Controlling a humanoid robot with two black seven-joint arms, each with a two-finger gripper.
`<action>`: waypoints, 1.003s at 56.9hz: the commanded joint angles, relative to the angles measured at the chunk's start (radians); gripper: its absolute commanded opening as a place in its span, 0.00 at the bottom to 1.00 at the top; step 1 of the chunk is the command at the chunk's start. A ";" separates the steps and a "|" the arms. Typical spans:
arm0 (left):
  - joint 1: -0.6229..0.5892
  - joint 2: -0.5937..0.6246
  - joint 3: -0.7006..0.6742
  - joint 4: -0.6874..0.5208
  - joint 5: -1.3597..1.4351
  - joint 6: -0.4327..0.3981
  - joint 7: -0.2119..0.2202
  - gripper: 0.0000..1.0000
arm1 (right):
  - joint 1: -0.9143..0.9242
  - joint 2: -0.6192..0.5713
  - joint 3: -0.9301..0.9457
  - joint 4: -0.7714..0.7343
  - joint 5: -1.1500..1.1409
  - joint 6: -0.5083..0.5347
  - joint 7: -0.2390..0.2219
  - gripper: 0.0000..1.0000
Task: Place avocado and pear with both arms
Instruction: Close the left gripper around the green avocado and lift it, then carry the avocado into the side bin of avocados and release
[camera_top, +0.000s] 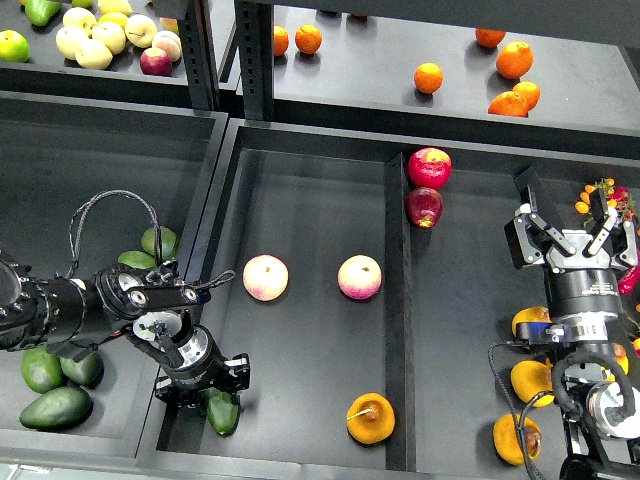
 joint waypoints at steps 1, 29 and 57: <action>-0.003 0.000 -0.007 -0.001 -0.002 0.000 0.000 0.25 | 0.000 0.000 0.000 0.000 0.000 0.000 0.000 1.00; -0.158 0.000 -0.111 0.000 -0.003 0.000 0.000 0.26 | 0.000 0.000 0.000 0.000 0.000 0.002 0.000 1.00; -0.236 0.209 -0.115 -0.006 0.000 0.000 0.000 0.26 | 0.002 0.000 0.000 0.000 0.000 0.006 0.000 1.00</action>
